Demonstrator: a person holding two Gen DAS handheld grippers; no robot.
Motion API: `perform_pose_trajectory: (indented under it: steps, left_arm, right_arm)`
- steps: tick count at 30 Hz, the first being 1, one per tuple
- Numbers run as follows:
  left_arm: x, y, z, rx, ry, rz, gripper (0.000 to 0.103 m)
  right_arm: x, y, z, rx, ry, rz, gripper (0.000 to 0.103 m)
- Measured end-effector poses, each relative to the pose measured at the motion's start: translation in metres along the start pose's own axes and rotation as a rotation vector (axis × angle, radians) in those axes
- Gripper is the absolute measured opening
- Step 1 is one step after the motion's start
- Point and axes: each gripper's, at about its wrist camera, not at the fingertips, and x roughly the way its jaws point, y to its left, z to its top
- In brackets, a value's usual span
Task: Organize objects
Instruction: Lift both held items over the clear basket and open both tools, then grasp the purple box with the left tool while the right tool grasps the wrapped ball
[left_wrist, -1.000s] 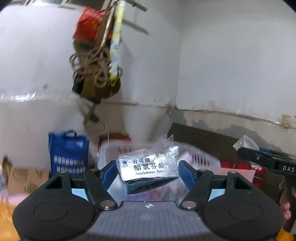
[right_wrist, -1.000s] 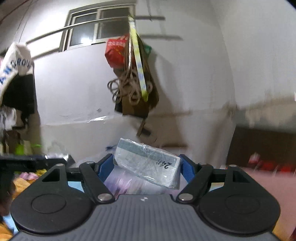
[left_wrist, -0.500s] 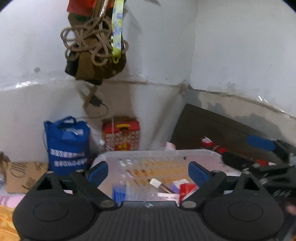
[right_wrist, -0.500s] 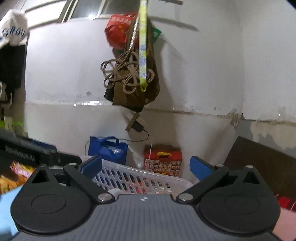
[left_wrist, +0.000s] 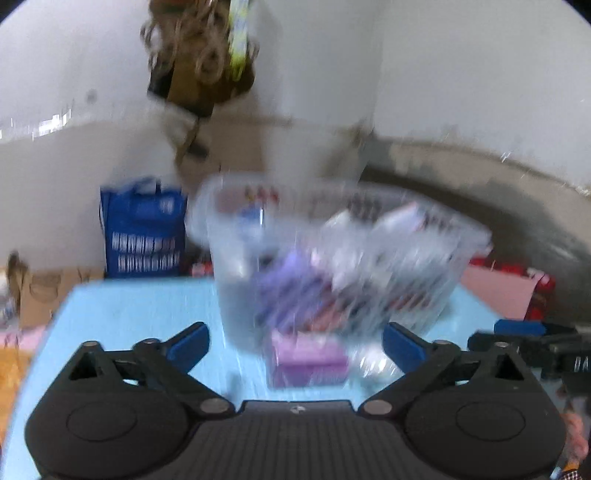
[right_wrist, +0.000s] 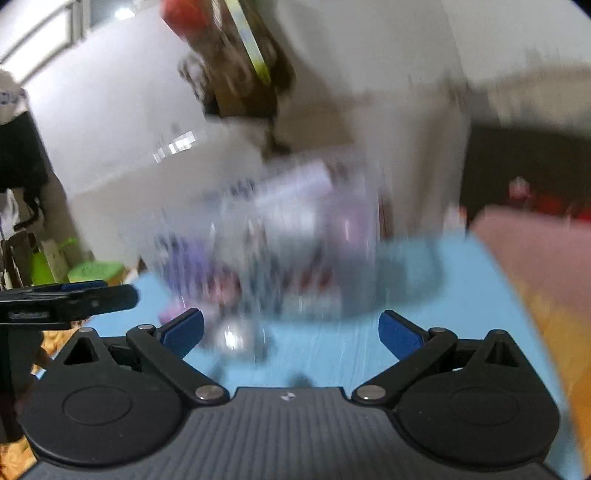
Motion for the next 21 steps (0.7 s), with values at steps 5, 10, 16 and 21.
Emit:
perform_pose_trajectory:
  steps: [5,10,16,21]
  left_arm:
    - [0.034,-0.003,-0.006,0.005,0.098,0.034,0.096]
    - [0.048,0.006,-0.012,-0.011,0.132,0.044,0.096]
    - [0.045,0.032,-0.022,-0.072,0.121,0.034,0.097]
    - [0.046,0.032,-0.02,0.011,0.107,0.034,0.097]
  right_arm:
    - [0.016,0.004,-0.004,-0.009,0.048,-0.026,0.103]
    - [0.016,0.011,-0.007,-0.035,0.065,0.011,0.102]
    - [0.032,0.026,-0.011,-0.07,0.123,0.049,0.094]
    - [0.057,0.039,-0.004,-0.13,0.161,0.016,0.082]
